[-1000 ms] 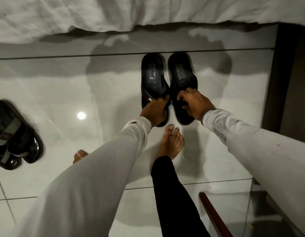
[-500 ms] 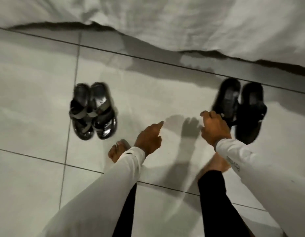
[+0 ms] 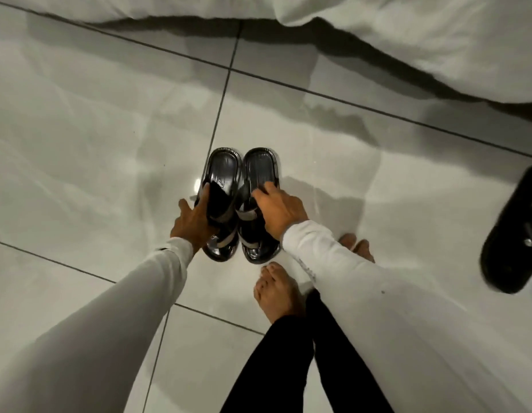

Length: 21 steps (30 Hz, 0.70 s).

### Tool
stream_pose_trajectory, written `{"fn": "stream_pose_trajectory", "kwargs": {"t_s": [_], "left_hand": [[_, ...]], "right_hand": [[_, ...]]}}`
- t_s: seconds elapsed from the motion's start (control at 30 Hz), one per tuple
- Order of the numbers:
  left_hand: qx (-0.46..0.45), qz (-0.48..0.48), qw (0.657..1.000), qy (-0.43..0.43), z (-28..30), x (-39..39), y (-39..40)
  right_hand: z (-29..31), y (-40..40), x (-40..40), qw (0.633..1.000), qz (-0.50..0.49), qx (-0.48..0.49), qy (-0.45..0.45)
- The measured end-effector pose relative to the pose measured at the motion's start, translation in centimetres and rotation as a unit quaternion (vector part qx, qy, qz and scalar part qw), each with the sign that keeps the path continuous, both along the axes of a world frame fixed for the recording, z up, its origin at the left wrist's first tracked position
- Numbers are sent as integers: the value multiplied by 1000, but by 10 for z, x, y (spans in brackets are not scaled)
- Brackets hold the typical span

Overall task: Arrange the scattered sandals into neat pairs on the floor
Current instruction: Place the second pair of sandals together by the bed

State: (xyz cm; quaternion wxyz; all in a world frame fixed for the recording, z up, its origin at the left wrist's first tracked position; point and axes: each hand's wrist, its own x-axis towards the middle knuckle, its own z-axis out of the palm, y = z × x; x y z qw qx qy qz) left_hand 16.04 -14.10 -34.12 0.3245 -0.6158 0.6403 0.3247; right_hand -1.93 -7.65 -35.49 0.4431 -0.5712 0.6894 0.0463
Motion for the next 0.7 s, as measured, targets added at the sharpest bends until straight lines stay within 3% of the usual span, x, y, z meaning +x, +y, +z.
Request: {"fn": "stream_pose_trajectory", "kwargs": {"t_s": [0.1, 0.37, 0.7], "left_hand": [[-17, -19, 1000, 17, -18, -15, -1], [-37, -97, 993, 49, -20, -77, -30], [-40, -147, 986, 71, -6, -141, -39]], "right_hand": [[-21, 1, -10, 999, 10, 17, 34], [-30, 9, -69, 994, -101, -13, 51], [-4, 13, -112, 986, -143, -28, 80]]}}
